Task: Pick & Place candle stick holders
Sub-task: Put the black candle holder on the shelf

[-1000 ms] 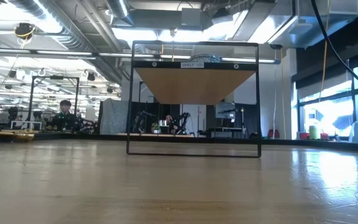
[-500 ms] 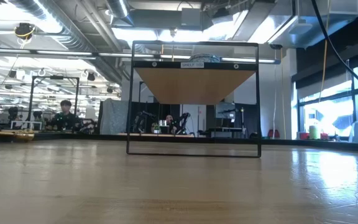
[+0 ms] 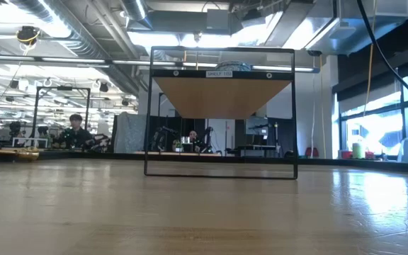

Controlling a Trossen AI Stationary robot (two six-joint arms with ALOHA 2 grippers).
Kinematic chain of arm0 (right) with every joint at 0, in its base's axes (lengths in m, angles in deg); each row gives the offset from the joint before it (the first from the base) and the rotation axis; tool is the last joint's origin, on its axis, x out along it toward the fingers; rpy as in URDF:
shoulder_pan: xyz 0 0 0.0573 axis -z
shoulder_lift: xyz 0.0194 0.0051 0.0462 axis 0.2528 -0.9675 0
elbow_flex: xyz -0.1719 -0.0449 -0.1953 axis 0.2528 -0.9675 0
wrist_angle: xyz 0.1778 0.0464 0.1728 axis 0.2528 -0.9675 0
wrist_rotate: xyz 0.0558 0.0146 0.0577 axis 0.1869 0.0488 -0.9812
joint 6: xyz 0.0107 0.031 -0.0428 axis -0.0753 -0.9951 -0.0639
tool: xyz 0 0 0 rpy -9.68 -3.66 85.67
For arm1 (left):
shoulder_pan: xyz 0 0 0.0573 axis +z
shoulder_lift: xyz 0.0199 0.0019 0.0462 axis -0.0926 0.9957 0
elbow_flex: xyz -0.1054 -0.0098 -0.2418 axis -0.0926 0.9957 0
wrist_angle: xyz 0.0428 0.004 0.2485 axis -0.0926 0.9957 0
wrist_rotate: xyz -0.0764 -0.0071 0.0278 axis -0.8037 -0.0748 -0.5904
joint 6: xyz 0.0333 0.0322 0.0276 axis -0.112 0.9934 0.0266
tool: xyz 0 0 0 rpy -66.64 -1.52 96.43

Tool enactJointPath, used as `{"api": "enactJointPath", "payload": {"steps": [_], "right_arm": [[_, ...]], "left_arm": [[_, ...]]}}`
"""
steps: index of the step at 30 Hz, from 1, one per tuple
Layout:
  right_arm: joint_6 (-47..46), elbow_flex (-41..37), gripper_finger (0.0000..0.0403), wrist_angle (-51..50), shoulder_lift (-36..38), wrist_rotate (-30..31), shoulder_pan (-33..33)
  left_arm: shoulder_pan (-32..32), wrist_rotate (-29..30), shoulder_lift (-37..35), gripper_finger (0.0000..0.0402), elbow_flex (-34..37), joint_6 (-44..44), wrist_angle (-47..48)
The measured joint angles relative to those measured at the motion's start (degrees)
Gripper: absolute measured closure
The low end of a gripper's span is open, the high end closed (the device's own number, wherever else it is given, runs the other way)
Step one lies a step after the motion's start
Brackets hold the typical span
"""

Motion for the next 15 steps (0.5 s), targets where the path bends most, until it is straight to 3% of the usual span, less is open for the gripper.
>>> {"api": "enactJointPath", "payload": {"steps": [9,15], "right_arm": [[0.08,0.0,0.0388,0.35,0.04,1.33,0.22],[0.88,0.0,0.0388,-2.36,0.67,2.08,0.24]], "left_arm": [[0.2,1.74,-0.34,0.0334,-0.01,0.71,1.08],[0.14,8.72,-3.65,0.0278,-0.03,0.46,8.06]]}}
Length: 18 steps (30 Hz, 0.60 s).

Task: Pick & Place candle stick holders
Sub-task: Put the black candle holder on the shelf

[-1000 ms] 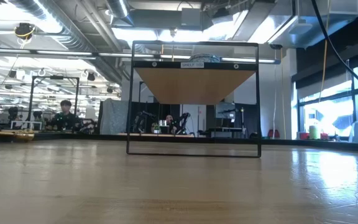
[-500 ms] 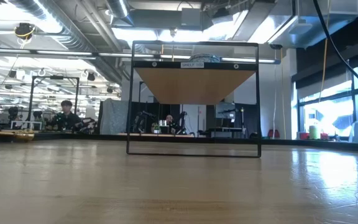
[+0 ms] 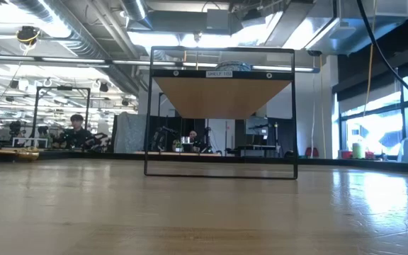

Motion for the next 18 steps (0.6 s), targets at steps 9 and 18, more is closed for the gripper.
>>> {"api": "enactJointPath", "payload": {"steps": [9,18], "right_arm": [[-3.59,0.02,0.0388,-13.67,2.35,17.36,-1.29],[-2.14,0.02,0.0388,-26.98,2.98,32.69,0.69]], "left_arm": [[-0.68,13.95,-6.03,0.0209,-0.02,-2.47,15.69],[-2.68,18.53,-5.39,0.021,0.0,-2.54,16.71]]}}
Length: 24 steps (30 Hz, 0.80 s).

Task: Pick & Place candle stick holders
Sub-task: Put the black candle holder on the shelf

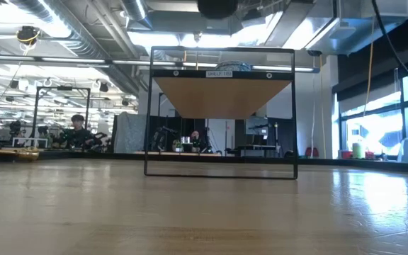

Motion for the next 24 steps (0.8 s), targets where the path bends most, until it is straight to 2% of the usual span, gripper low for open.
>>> {"api": "enactJointPath", "payload": {"steps": [3,7,14,19,24], "right_arm": [[2.34,0.0,0.0388,-0.56,0.0,-5.27,2.48],[10.88,-0.01,0.0388,1.3,0.0,-12.24,2.7],[21.41,-0.01,0.0388,-1.42,1.15,-20.85,1.73],[27.23,0.0,0.0388,-6.83,2.68,-24.0,2.34],[31.2,0.0,0.0388,-10.03,4.99,-27.13,6.11]], "left_arm": [[-0.39,1.37,0.23,0.021,0.02,0.0,0.81],[-0.43,3.61,0.31,0.021,0.02,0.52,1.25],[0.49,13.16,0.3,0.021,0.02,3.39,1.56],[5.42,17.15,-0.31,0.021,0.04,3.5,1.47],[12.94,16.34,-0.69,0.021,0.04,1.94,1.28]]}}
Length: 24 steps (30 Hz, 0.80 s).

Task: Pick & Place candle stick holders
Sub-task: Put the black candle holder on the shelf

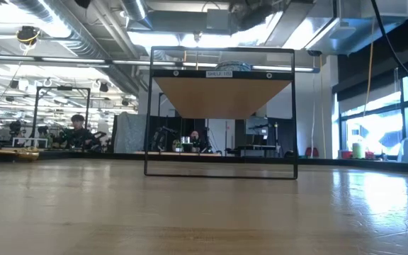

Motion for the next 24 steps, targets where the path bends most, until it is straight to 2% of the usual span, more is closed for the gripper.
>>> {"api": "enactJointPath", "payload": {"steps": [3,6,11,14,17,20,24], "right_arm": [[4.08,-1.63,0.0388,-0.71,2.77,-2.41,3.74],[8.27,-7.53,0.0388,3.21,7.1,-7.36,8.17],[10.13,-24.38,0.0388,20.07,15.51,-21.94,17.98],[8.12,-32.65,0.0388,34.16,19.2,-26.11,23.95],[7.13,-35.98,0.0388,41.29,20.69,-26.31,29.04],[8.6,-37.24,0.0388,44.01,20.24,-26.71,32.83],[6.09,-37.46,0.0388,48.3,17.07,-34.93,35.72]], "left_arm": [[4.9,-2.57,0.0,0.021,0.0,-2.22,-0.15],[9.39,-4.84,0.02,0.0211,0.0,-3.89,-0.18],[14.33,-6.36,0.38,0.021,0.0,-4.95,-0.29],[15.4,-6.43,0.67,0.0211,0.0,-5.34,-0.58],[16.15,-6.69,0.77,0.0211,0.0,-5.86,-0.62],[16.9,-6.95,0.81,0.0212,0.0,-5.99,-0.59],[18.95,-9.3,0.81,0.0212,0.0,-5.97,-0.59]]}}
